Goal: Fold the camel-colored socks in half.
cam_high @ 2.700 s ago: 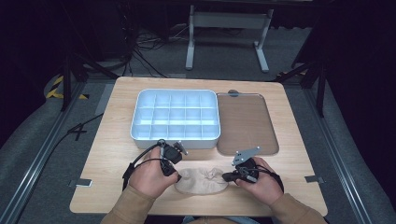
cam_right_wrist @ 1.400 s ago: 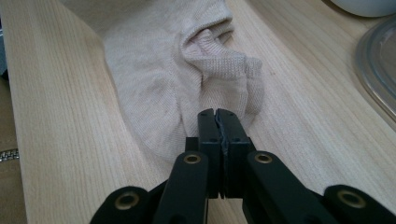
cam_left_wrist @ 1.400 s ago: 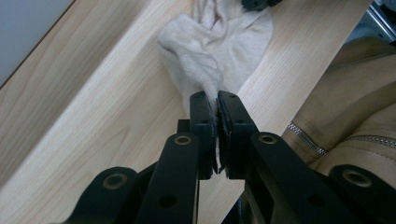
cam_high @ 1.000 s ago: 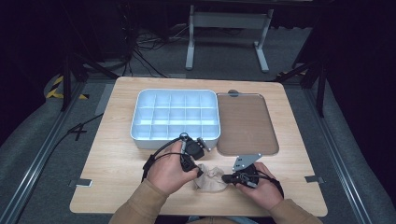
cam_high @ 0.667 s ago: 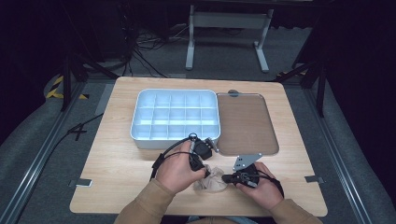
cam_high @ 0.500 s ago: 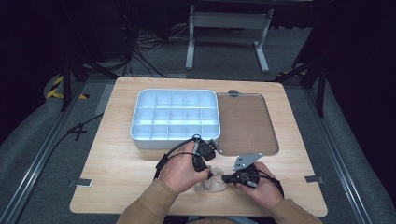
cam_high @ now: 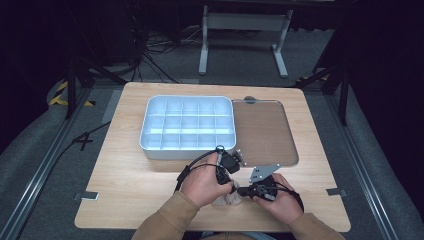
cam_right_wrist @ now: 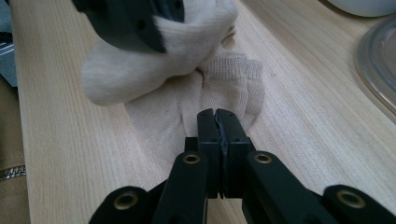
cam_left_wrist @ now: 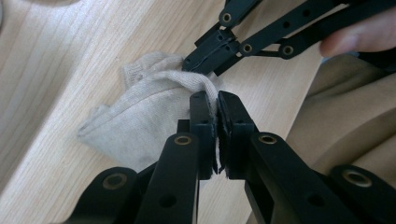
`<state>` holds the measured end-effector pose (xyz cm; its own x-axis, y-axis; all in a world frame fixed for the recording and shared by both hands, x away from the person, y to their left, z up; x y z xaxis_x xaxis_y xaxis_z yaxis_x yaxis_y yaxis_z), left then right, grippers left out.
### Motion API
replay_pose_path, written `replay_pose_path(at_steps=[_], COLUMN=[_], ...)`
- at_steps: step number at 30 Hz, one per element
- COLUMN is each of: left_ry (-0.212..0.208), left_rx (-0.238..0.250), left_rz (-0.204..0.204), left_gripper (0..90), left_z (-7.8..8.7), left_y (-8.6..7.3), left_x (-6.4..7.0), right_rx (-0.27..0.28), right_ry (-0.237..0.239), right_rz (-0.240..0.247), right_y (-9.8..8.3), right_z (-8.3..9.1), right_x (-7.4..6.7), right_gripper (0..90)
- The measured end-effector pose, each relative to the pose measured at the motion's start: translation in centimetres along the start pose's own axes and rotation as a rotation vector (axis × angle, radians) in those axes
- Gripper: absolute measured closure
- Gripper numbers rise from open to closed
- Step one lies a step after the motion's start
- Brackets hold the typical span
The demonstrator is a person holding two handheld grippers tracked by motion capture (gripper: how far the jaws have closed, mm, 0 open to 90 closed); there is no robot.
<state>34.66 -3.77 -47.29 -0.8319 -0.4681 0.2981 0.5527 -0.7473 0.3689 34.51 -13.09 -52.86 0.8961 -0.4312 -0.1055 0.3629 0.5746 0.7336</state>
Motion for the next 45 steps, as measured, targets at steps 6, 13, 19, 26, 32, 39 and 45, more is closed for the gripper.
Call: replay_pose_path(at_steps=[6,13,19,26,32,39,45], left_ry=[0.017,0.029,0.021,-0.014,-0.018,0.012,0.063], left_rx=[0.012,0.025,0.028,0.059,0.106,0.152,0.170], left_rz=[0.024,0.039,0.026,0.026,-0.014,0.001,0.013], left_gripper=[85.5,85.4,85.3,74.2,62.9,61.8,63.5], left_z=[-1.0,-1.4,-1.5,-1.3,0.2,2.2,3.0], left_y=[0.0,0.1,0.2,0.2,0.1,-0.9,-2.2], left_x=[-0.7,-0.9,-0.7,-0.5,0.2,-1.1,-2.4], right_rx=[0.000,0.003,-0.001,-0.001,0.034,0.085,0.133], right_ry=[0.004,0.006,0.005,0.006,0.008,-0.014,-0.001], right_rz=[-0.005,-0.003,-0.005,-0.006,-0.022,-0.014,0.017], right_y=[0.0,0.0,0.0,0.3,0.9,2.2,3.9], right_z=[0.0,0.0,0.0,0.4,2.0,3.4,3.8], right_x=[0.0,0.1,0.0,0.0,-0.1,-0.4,-1.3], right_gripper=[89.7,89.6,89.4,83.1,82.3,84.7,86.3])
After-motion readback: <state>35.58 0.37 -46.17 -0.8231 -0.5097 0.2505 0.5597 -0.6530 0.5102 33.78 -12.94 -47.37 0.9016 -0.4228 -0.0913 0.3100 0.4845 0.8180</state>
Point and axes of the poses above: each handheld gripper's, and its own axes: z roughly backward along the jaws, y roughly out of its top, x roughly to its right, the point moved 8 cm from there along -z, roughly forward along the jaws, and after that the axes turned 6 degrees about x, right-handed, at the moved point
